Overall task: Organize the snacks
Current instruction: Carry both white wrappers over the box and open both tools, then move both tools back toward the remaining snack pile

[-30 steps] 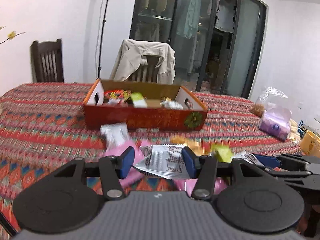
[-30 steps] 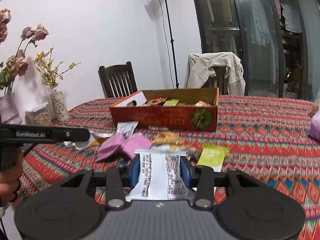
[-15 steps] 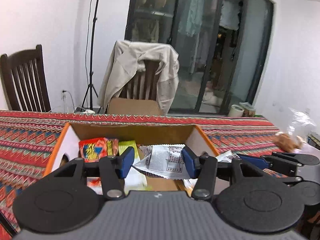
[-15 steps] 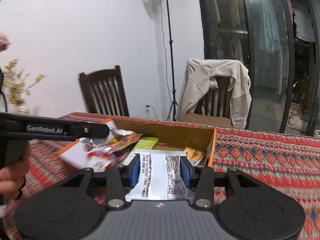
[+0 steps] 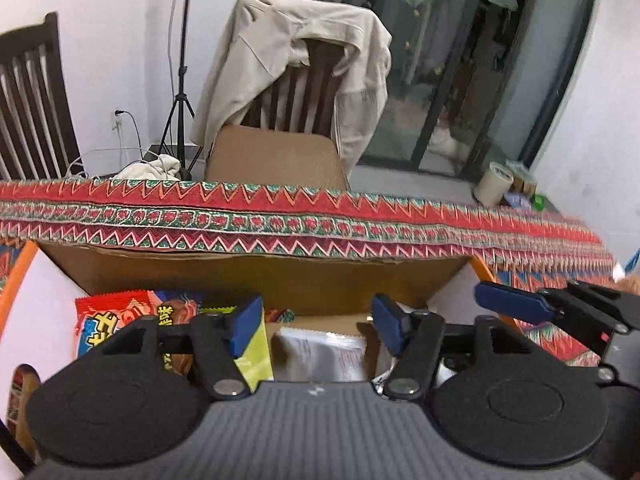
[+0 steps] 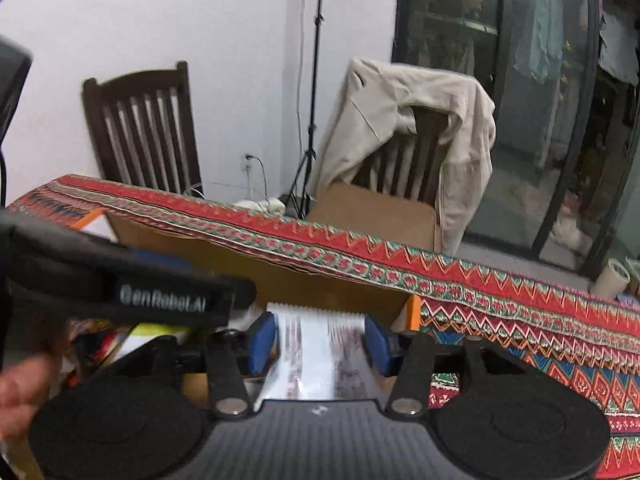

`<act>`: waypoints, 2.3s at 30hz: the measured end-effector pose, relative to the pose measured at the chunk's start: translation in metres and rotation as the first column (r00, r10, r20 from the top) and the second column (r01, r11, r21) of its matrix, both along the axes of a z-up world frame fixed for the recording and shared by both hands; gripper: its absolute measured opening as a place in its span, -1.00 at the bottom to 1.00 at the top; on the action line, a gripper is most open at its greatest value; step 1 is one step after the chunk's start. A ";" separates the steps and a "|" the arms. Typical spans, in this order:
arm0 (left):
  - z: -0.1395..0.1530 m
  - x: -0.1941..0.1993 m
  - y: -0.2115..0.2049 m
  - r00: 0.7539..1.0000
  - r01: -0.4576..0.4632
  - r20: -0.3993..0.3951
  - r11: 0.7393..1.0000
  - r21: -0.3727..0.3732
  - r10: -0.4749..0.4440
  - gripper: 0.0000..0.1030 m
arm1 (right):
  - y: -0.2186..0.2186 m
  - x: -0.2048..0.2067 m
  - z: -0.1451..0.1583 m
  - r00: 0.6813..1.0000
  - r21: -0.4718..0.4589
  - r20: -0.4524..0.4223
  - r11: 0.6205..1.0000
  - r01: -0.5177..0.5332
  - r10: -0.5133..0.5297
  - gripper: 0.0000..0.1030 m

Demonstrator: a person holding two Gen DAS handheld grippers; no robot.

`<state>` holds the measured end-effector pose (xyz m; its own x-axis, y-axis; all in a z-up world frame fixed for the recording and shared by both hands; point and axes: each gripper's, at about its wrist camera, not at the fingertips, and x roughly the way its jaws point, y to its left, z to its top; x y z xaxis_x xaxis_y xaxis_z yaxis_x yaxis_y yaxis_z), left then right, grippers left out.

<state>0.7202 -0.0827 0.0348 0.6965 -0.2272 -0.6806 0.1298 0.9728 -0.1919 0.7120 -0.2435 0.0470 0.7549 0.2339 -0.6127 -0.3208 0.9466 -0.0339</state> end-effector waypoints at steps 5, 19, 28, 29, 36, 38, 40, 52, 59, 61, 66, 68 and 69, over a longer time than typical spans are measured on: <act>0.007 -0.007 0.010 1.000 0.005 0.011 1.000 0.001 -0.005 0.28 | -0.002 -0.002 0.001 0.999 -0.004 0.044 1.000 0.002 -0.001 0.09; 0.090 -0.108 0.051 0.989 0.044 0.135 0.993 0.107 -0.058 0.52 | -0.014 -0.071 0.054 0.993 -0.006 0.117 1.000 0.010 -0.009 0.18; 0.143 -0.280 0.080 0.942 0.062 0.312 0.978 0.199 -0.124 0.85 | -0.038 -0.214 0.113 0.973 -0.001 0.230 1.000 -0.018 0.018 0.54; 0.146 -0.305 0.084 0.935 0.065 0.331 0.978 0.201 -0.130 0.90 | -0.041 -0.236 0.118 0.970 -0.001 0.242 1.000 -0.024 0.023 0.57; 0.129 -0.448 0.097 0.872 0.001 0.472 0.965 0.261 -0.129 1.00 | -0.050 -0.367 0.133 0.942 0.022 0.332 0.998 -0.057 0.047 0.78; 0.116 -0.479 0.097 0.869 0.005 0.477 0.967 0.255 -0.130 1.00 | -0.053 -0.403 0.129 0.933 0.032 0.357 0.997 -0.064 0.048 0.87; 0.100 -0.508 0.096 0.877 0.002 0.467 0.972 0.235 -0.115 1.00 | -0.055 -0.430 0.120 0.931 0.052 0.364 0.997 -0.060 0.037 0.95; 0.022 -0.580 0.099 0.960 -0.109 0.273 0.984 0.143 0.066 1.00 | -0.057 -0.541 -0.006 0.972 0.189 0.228 0.982 0.020 -0.063 0.96; 0.002 -0.582 0.105 0.973 -0.135 0.208 0.980 0.145 0.103 1.00 | -0.049 -0.553 -0.047 0.988 0.147 0.141 0.988 0.043 -0.064 0.96; 0.003 -0.582 0.105 0.973 -0.128 0.209 0.981 0.147 0.096 1.00 | -0.050 -0.551 -0.046 0.986 0.134 0.150 0.990 0.046 -0.066 0.96; -0.001 -0.568 0.101 0.978 -0.119 0.186 0.980 0.156 0.089 1.00 | -0.051 -0.539 -0.043 0.988 0.149 0.141 0.988 0.042 -0.063 0.96; -0.004 -0.560 0.102 0.981 -0.114 0.172 0.981 0.155 0.087 1.00 | -0.049 -0.533 -0.045 0.990 0.149 0.129 0.988 0.036 -0.055 0.96; -0.005 -0.557 0.101 0.982 -0.110 0.167 0.982 0.151 0.085 1.00 | -0.047 -0.530 -0.047 0.992 0.151 0.118 0.988 0.031 -0.049 0.96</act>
